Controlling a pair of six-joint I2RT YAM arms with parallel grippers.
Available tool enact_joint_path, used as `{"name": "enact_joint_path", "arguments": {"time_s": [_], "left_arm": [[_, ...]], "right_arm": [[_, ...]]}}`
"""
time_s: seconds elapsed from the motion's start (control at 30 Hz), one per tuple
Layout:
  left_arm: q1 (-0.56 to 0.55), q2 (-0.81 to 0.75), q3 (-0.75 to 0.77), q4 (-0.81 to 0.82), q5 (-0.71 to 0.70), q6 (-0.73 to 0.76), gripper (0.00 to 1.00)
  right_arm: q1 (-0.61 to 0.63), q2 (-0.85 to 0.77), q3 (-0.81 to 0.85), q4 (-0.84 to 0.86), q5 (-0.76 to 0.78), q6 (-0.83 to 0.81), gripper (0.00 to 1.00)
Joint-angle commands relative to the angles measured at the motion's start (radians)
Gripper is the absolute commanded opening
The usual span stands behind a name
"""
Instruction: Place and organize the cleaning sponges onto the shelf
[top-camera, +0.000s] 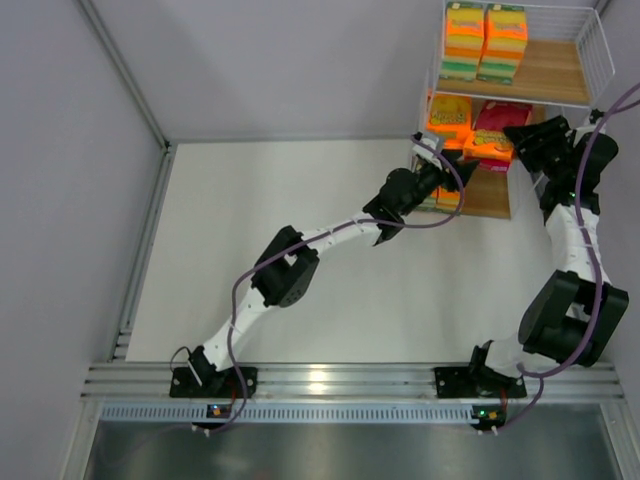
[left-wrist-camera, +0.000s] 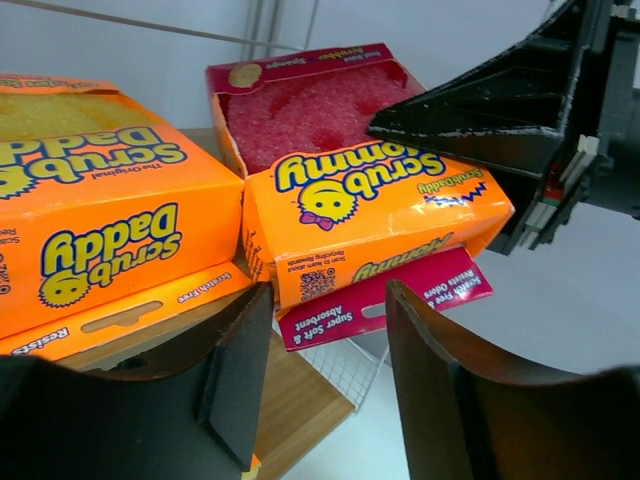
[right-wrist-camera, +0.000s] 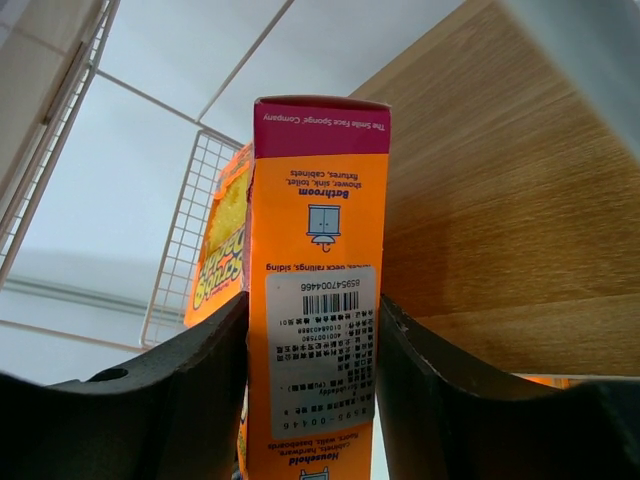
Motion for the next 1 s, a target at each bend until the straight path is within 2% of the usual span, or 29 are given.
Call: {"name": "enact_joint_path", "arguments": {"time_s": [0.0,0.2,0.23,0.4,0.43,0.67,0.8,0.97], "left_arm": [[-0.013,0.041,0.077,0.051,-0.120,-0.007,0.53],[-0.022,0.083,0.139,0.051,-0.174,-0.047,0.47],[-0.027,0.083,0.142,0.051,-0.196,-0.047,0.47],[-0.050,0.106,0.192,0.052,-0.248,-0.051,0.47],[-0.051,0.110,0.201,0.051,-0.251,-0.048,0.47],[-0.073,0.121,0.223,0.035,-0.305,-0.008,0.47],[-0.074,0.130,0.228,0.032,-0.332,0.010,0.46],[-0.078,0.135,0.237,0.031,-0.346,0.018,0.46]], "right_arm": [[0.015,0.011,0.043,-0.007,-0.080,-0.017,0.50],[0.015,0.031,0.068,-0.028,-0.110,-0.028,0.61],[0.015,0.036,0.072,-0.036,-0.110,-0.028,0.69],[0.030,0.030,0.086,-0.083,-0.055,-0.052,0.85],[0.037,0.024,0.088,-0.112,-0.042,-0.059,0.99],[0.073,-0.016,0.112,-0.317,0.105,-0.184,0.99],[0.073,-0.041,0.122,-0.381,0.128,-0.207,0.99],[0.073,-0.113,0.031,-0.323,0.159,-0.151,1.00]]}}
